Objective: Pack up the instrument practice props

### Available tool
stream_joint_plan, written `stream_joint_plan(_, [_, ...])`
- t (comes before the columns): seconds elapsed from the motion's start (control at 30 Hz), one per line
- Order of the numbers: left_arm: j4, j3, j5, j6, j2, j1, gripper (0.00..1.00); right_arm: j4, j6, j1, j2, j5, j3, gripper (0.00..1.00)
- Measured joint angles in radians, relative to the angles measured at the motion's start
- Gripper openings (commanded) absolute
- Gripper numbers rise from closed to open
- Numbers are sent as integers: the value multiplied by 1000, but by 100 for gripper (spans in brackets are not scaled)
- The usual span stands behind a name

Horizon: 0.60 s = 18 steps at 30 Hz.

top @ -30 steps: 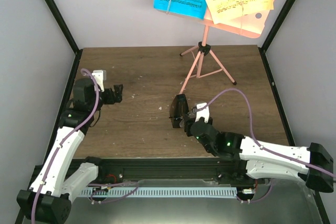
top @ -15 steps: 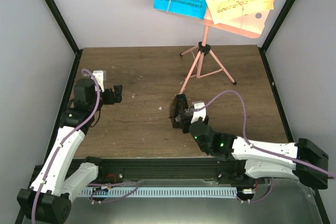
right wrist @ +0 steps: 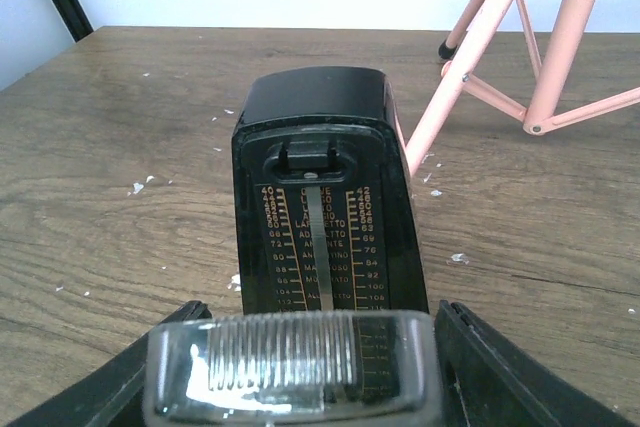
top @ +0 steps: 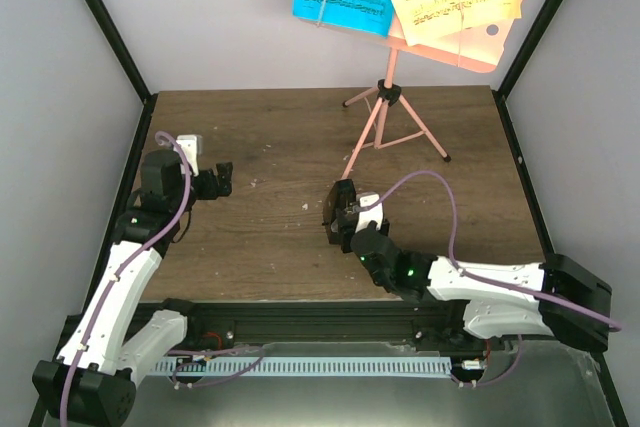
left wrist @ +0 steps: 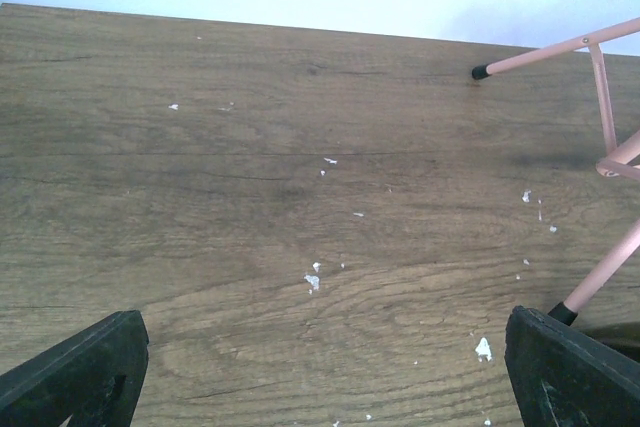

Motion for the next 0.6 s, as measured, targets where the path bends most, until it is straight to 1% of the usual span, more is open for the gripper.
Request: stream_joint_plan(0.6, [0, -3, 0, 1, 0, 0, 99, 53, -9, -5, 40, 16, 1, 51])
